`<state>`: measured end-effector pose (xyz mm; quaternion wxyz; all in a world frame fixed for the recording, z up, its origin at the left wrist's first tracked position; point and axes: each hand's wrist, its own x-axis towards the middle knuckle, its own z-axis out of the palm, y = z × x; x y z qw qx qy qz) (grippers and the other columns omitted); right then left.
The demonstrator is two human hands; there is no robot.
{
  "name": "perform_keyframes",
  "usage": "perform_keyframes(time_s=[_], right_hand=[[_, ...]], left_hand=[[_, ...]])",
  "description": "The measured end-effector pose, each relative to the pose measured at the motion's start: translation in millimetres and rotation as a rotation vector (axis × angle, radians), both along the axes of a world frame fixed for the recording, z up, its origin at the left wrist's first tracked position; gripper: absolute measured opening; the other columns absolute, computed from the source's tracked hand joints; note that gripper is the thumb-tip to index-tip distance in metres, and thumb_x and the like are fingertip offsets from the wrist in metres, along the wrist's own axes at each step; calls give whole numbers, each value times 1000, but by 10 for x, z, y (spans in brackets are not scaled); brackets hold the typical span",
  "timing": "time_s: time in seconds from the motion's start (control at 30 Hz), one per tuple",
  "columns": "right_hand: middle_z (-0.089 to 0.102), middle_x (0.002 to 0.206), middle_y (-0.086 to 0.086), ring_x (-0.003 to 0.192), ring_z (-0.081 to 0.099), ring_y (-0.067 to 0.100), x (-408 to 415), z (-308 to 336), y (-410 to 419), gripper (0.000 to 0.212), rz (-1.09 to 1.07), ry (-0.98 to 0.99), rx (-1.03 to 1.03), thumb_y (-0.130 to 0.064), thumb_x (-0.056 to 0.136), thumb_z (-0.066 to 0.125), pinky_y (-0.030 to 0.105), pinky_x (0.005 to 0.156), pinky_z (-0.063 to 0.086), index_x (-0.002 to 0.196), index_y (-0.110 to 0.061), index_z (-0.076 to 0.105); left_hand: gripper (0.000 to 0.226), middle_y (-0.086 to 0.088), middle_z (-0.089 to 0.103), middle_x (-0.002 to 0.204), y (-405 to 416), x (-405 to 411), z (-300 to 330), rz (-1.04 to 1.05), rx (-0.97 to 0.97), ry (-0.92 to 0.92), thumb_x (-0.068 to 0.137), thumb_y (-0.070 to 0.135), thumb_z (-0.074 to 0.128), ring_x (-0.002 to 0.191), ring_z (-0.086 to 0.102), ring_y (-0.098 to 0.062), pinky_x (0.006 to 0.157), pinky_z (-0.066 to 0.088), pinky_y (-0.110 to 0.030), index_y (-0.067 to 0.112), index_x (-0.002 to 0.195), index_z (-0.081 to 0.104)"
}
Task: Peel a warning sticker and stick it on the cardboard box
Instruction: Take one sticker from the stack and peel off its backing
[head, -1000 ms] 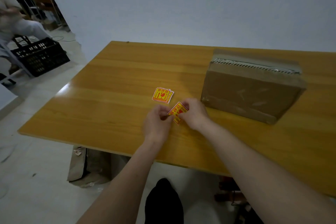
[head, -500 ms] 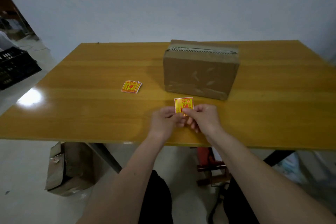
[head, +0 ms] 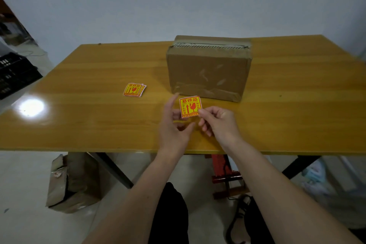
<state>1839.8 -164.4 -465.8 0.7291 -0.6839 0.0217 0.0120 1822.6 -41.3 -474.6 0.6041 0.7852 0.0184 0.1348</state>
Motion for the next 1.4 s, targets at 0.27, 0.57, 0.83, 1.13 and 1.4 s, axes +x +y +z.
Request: perform_keyframes(time_s=[0.27, 0.57, 0.83, 1.13, 1.4], right_hand=[[61, 56, 2, 40, 50, 5, -18, -5, 5, 17, 3, -28, 30, -9, 90, 57, 17, 37, 39, 74, -7, 63], [67, 78, 2, 58, 61, 1, -11, -91, 31, 29, 12, -150, -102, 5, 84, 60, 17, 53, 51, 99, -19, 64], [70, 75, 2, 61, 65, 2, 0, -108, 39, 21, -62, -117, -19, 2, 85, 61, 15, 59, 52, 80, -17, 70], [68, 72, 5, 60, 62, 4, -29, -62, 22, 13, -52, -121, -20, -4, 90, 56, 16, 57, 52, 90, -10, 67], [66, 71, 6, 59, 60, 5, -20, -83, 32, 10, -69, -126, -38, -6, 88, 59, 16, 57, 51, 88, -8, 69]], left_hand=[[27, 15, 71, 86, -12, 37, -48, 76, -95, 31, 75, 14, 77, 84, 67, -3, 75, 49, -16, 40, 82, 71], [28, 13, 71, 91, 16, 64, -58, 35, -167, 66, 77, 3, 72, 81, 66, 8, 73, 50, -6, 20, 100, 74], [35, 7, 70, 81, 56, 95, -58, -15, -117, 69, 79, 5, 71, 86, 67, -8, 82, 49, -19, 34, 96, 65], [22, 12, 60, 88, 57, 86, -58, 112, -72, 2, 75, 13, 76, 80, 58, -6, 71, 44, -16, 32, 69, 68], [28, 22, 67, 74, -25, 80, -57, 70, 19, -24, 77, 16, 75, 73, 63, 3, 68, 48, -12, 41, 70, 67]])
